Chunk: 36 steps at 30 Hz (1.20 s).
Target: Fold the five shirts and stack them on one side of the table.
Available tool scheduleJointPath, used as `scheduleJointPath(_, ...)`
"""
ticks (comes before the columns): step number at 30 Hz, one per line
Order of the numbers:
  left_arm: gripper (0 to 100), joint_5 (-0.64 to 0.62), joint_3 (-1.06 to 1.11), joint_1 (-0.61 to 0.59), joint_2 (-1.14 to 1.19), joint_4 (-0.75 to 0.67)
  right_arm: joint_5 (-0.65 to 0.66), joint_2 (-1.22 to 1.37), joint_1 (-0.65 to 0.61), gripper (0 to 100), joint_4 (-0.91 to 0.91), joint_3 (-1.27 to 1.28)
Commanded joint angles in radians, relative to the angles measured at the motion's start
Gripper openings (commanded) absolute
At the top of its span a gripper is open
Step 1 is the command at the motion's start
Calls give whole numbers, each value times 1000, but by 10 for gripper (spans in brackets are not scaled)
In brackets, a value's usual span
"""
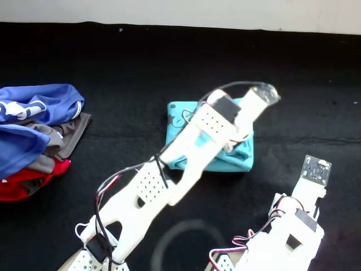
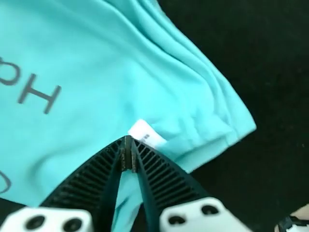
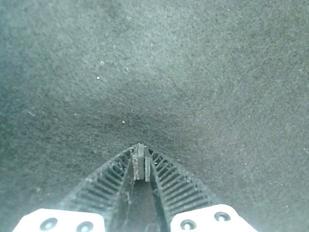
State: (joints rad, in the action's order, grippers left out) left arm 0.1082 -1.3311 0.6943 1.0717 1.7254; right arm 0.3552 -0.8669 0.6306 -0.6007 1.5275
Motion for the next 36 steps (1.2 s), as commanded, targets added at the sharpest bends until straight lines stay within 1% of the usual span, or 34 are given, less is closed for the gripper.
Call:
scheduleJointPath(1, 9, -17, 12, 73, -21, 58, 6, -2, 1, 7, 18, 10)
scheduleJointPath(5, 9, -80, 73, 131, -82, 57, 8, -2, 1, 7, 18, 10)
scheduleJointPath(8, 9, -86, 130, 171, -157, 55, 8, -2, 1, 7, 18, 10)
scheduleJointPath(11, 9, -84, 171, 177, -209, 55, 8, -2, 1, 7, 18, 10)
scheduleJointPath(14, 9, -83, 199, 140, -234, 55, 8, -2, 1, 7, 18, 10)
scheduleJointPath(19, 9, -87, 275, 18, -305, 58, 8, -2, 1, 7, 18, 10)
scheduleJointPath(21, 9, -87, 383, -21, -381, 58, 8, -2, 1, 7, 18, 10)
scheduleJointPath(26, 9, -80, 789, -87, -588, 37, 8, -2, 1, 7, 18, 10)
scheduleJointPath(31, 9, -80, 1121, -216, -708, -169, 8, -2, 1, 7, 18, 10)
scheduleJointPath(36, 9, -84, 1353, -229, -768, -350, 8, -2, 1, 7, 18, 10)
